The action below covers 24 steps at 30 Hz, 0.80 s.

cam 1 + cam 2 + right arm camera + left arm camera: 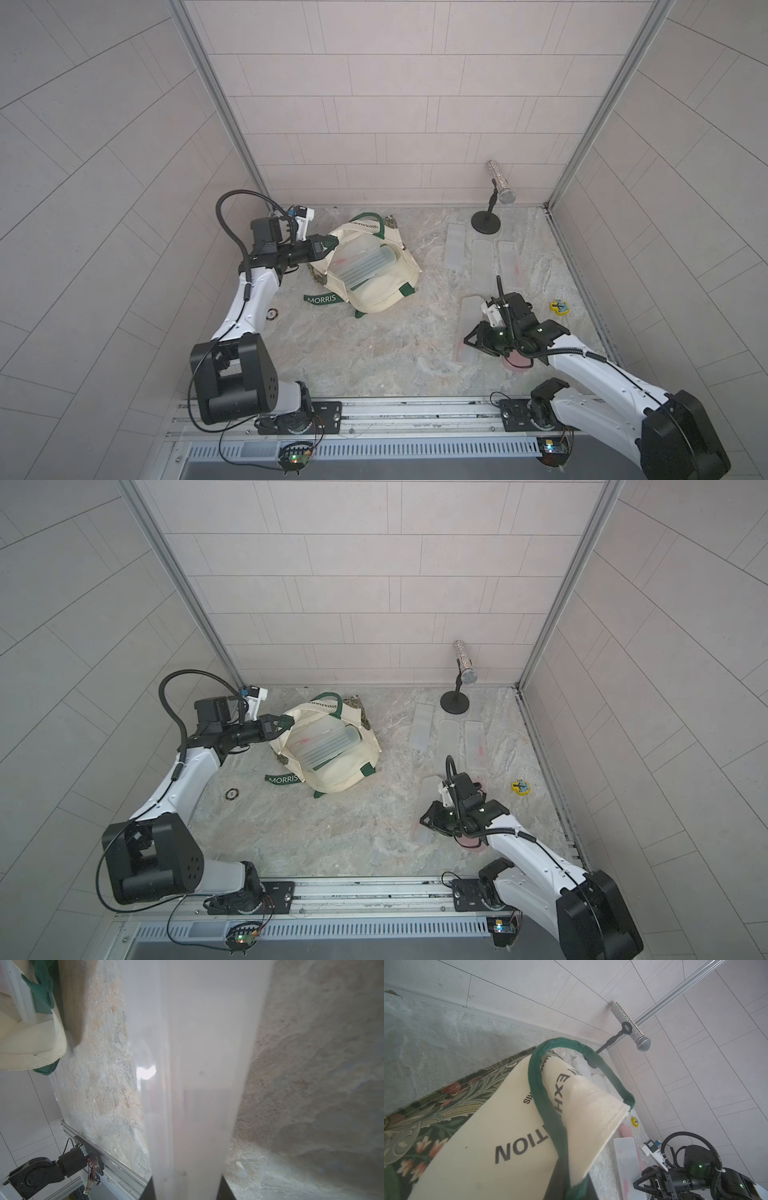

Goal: Take out the pencil case from the canvas bag
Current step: Place the pencil case at the center of the board.

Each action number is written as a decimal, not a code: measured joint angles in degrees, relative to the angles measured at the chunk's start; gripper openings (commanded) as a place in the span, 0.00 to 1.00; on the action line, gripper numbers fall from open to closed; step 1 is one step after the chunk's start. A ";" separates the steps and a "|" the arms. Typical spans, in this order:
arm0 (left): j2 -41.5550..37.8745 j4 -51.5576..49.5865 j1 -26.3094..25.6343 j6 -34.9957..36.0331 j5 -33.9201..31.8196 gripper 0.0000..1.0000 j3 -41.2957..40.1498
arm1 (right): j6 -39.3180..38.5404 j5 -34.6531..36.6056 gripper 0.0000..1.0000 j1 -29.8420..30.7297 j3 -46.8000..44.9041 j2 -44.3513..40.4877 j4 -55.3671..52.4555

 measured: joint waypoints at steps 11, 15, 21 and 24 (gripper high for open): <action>0.02 0.52 0.00 -0.87 0.20 0.00 -0.07 | -3.45 6.32 0.59 -1.11 1.01 2.08 -5.29; 0.02 0.57 0.00 -0.96 0.20 0.00 -0.07 | -4.74 10.03 0.69 -1.11 2.34 1.46 -9.51; 0.02 0.57 0.00 -1.07 0.22 0.00 -0.07 | -5.81 14.71 0.81 -1.14 5.84 0.46 -14.01; 0.00 0.57 0.02 -1.07 0.22 0.00 -0.07 | -6.25 16.48 0.99 -1.14 7.65 0.46 -15.21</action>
